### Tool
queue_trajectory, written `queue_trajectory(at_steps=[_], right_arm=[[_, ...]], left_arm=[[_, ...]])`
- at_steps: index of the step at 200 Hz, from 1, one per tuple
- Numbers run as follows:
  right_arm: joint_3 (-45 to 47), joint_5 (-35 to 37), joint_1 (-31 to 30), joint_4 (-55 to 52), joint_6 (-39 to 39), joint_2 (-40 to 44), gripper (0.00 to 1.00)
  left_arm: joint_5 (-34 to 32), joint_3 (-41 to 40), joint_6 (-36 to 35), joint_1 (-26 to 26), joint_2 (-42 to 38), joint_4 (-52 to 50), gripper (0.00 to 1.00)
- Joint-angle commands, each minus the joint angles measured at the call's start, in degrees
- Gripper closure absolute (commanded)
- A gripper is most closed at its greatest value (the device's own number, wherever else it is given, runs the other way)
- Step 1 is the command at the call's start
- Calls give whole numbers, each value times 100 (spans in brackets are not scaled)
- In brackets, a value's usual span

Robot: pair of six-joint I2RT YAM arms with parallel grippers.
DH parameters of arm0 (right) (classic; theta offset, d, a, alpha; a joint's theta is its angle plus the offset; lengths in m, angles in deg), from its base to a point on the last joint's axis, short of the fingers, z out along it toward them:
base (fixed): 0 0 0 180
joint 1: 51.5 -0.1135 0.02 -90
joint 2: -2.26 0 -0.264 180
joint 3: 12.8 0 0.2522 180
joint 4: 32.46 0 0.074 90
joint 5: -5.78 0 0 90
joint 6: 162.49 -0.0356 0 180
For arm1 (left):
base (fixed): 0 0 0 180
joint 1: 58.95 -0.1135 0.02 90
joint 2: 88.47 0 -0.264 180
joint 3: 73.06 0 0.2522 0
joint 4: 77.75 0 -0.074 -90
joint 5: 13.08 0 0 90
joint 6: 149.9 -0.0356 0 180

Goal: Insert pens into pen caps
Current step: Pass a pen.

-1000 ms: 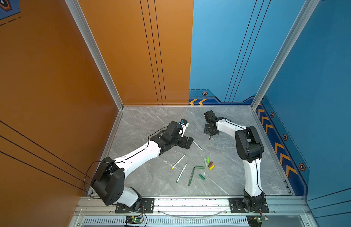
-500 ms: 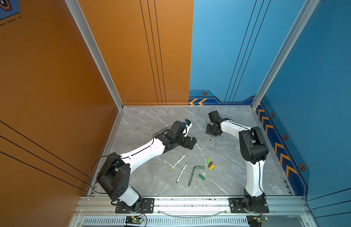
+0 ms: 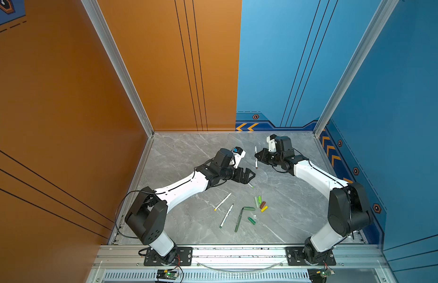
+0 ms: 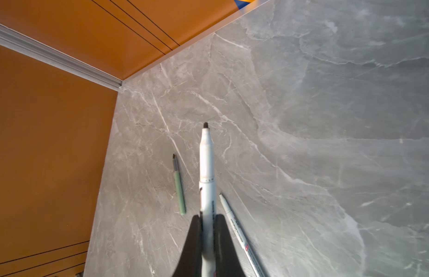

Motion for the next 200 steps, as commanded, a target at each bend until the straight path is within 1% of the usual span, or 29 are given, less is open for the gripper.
queue_trajectory(at_steps=[1, 61, 63, 65, 114, 134, 145, 177, 200], right_arm=[[161, -477, -98, 385, -267, 211, 100], [239, -754, -312, 625, -412, 524, 100], [236, -754, -318, 625, -409, 532, 100], [238, -760, -320, 629, -412, 540, 100], [314, -853, -377, 675, -425, 622, 100], [367, -868, -382, 740, -448, 653, 100], [388, -863, -391, 760, -440, 666, 100], [451, -902, -397, 835, -433, 709, 100], [495, -909, -401, 908, -441, 736, 100]], left_arm=[[362, 185, 245, -22, 177, 372, 4], [277, 240, 534, -44, 463, 831, 12], [278, 235, 550, -45, 464, 852, 16], [273, 234, 569, -52, 471, 875, 17], [129, 278, 695, -116, 482, 1122, 26], [123, 347, 700, -133, 523, 1128, 32], [90, 364, 704, -149, 544, 1131, 37], [-7, 430, 780, -194, 625, 1138, 40], [17, 510, 823, -222, 735, 1132, 46]])
